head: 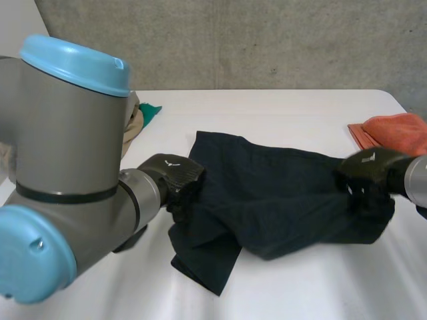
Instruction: Fold the laundry.
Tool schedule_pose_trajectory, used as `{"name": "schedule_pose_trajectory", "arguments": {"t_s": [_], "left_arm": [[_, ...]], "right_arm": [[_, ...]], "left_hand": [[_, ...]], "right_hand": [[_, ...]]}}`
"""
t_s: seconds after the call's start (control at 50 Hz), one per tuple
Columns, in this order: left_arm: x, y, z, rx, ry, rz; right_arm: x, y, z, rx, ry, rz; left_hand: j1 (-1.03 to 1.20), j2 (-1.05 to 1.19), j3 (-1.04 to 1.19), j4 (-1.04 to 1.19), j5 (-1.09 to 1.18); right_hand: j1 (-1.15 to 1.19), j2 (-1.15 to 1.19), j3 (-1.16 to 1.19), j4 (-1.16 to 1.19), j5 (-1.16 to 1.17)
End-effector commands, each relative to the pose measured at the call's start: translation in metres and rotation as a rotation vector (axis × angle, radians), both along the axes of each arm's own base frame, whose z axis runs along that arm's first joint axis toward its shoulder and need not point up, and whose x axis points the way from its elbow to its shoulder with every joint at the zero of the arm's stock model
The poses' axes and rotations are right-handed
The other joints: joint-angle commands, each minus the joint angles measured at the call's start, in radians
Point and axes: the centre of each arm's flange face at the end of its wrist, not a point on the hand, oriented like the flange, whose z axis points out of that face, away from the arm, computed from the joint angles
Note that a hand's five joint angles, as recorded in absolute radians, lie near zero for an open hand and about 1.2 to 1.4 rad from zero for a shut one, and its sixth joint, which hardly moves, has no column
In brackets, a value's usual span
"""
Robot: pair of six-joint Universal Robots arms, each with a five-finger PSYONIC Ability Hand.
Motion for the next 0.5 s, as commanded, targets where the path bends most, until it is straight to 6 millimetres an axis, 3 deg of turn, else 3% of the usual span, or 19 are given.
{"name": "schedule_pose_trajectory", "arguments": {"t_s": [0.02,0.12,0.22,0.28,0.44,0.46,0.5], "left_arm": [[-0.015,-0.057,-0.022,-0.191,-0.156,-0.017],[-0.047,-0.101,-0.021,-0.394,-0.04,0.004],[-0.079,-0.152,-0.013,-0.708,0.076,-0.012],[-0.087,-0.167,-0.016,-0.808,0.084,-0.036],[-0.098,-0.2,-0.058,-0.896,0.101,-0.045],[-0.097,-0.205,-0.068,-0.894,0.103,-0.025],[-0.096,-0.209,-0.075,-0.892,0.11,-0.006]], "right_arm": [[0.01,-0.013,-0.009,-0.012,0.019,0.055],[0.019,-0.056,-0.02,-0.142,-0.087,-0.064],[0.027,-0.101,-0.024,-0.338,-0.178,-0.171],[0.033,-0.117,-0.031,-0.418,-0.195,-0.177],[0.055,-0.158,-0.064,-0.661,-0.214,-0.128],[0.058,-0.164,-0.072,-0.697,-0.208,-0.111],[0.062,-0.169,-0.08,-0.732,-0.194,-0.102]], "left_hand": [[0.253,0.201,0.211,0.204,0.212],[0.253,0.201,0.211,0.204,0.212],[0.253,0.201,0.211,0.204,0.212],[0.253,0.201,0.211,0.204,0.212],[0.253,0.201,0.211,0.204,0.212],[0.253,0.201,0.211,0.204,0.212],[0.253,0.201,0.211,0.204,0.212]], "right_hand": [[0.291,0.215,0.202,0.197,0.2],[0.291,0.215,0.202,0.197,0.2],[0.291,0.215,0.202,0.197,0.2],[0.291,0.215,0.202,0.197,0.2],[0.291,0.215,0.202,0.197,0.2],[0.108,0.032,0.019,0.013,0.016],[-0.7,-0.776,-0.789,-0.794,-0.792]]}}
